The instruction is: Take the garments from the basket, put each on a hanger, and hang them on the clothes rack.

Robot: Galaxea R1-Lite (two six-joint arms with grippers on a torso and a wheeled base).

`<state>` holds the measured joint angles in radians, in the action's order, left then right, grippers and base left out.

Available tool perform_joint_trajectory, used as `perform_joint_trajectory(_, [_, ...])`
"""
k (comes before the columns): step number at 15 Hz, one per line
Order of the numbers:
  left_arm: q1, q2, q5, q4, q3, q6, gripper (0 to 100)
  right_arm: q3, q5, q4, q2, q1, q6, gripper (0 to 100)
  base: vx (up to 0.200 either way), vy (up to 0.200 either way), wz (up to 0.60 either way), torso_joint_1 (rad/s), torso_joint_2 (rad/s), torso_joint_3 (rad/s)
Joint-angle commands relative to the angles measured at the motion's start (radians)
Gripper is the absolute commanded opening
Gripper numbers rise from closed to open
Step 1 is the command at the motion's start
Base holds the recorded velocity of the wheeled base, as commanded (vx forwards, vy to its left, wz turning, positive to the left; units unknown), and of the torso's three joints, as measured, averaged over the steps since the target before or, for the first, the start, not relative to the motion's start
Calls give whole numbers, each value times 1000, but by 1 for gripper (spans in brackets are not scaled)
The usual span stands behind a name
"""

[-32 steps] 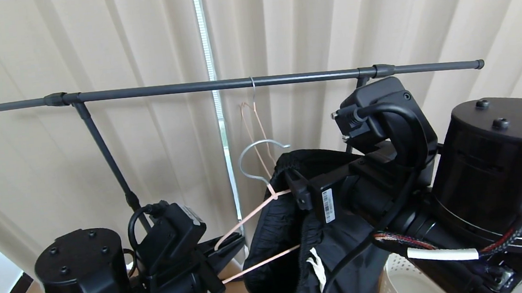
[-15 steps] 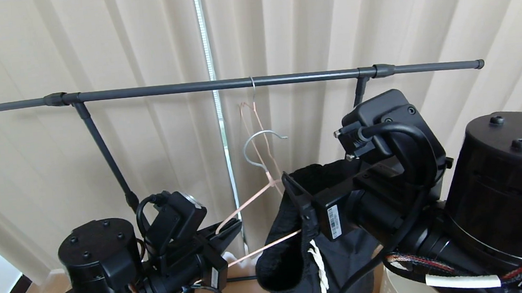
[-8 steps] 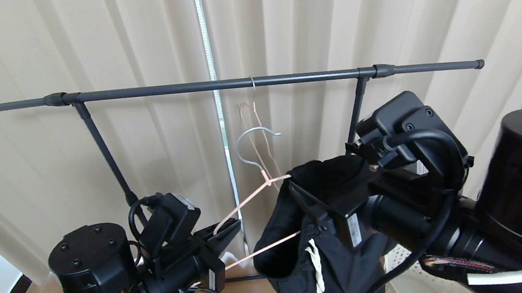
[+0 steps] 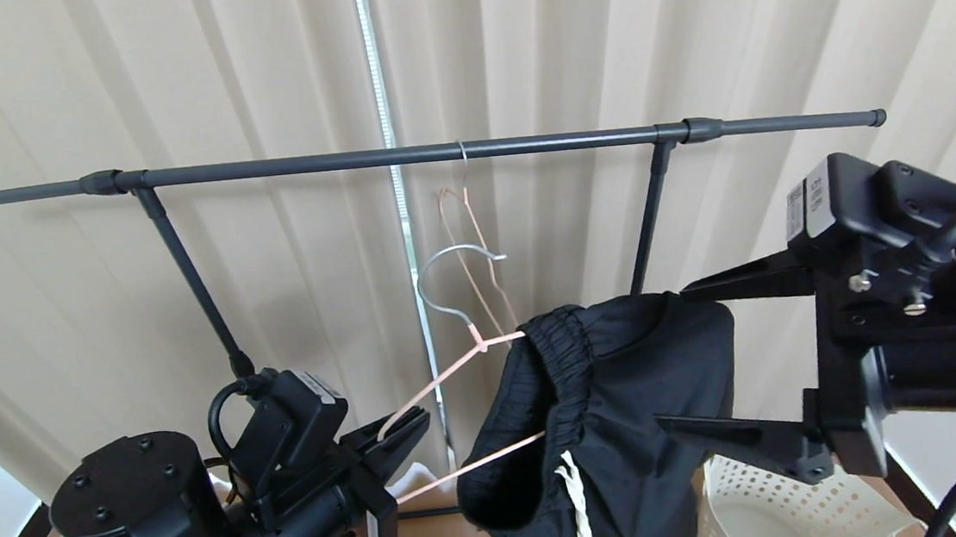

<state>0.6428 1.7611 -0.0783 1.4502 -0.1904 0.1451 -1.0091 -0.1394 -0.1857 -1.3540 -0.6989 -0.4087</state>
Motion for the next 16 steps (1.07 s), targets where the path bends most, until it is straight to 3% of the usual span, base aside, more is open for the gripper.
perform_joint_trajectory(1, [2,-2,0,2,9,4,0,-170,-149,-181,-63,124,-139,100,0,0,0,0,0,0])
perform_joint_trajectory(3, [2,1,-1,2,9,5,0,-282,-236,-319,-132,168,-232,100,0,0,0,0,0,0])
perform_joint_trajectory(6, [3,1,-66,2,16,7,0,-485,-367,-572,-274,237,-483,100,0,0,0,0,0,0])
perform_joint_trajectory(8, [5,1,-69,2,23,8,0,-635,-460,-748,-376,257,-581,100,0,0,0,0,0,0])
perform_joint_trajectory(10, [8,-2,-69,4,28,21,0,-746,-522,-839,-435,253,-581,100,0,0,0,0,0,0])
perform_joint_trajectory(16, [11,-3,-69,7,34,28,0,-789,-516,-839,-551,174,-541,100,0,0,0,0,0,0])
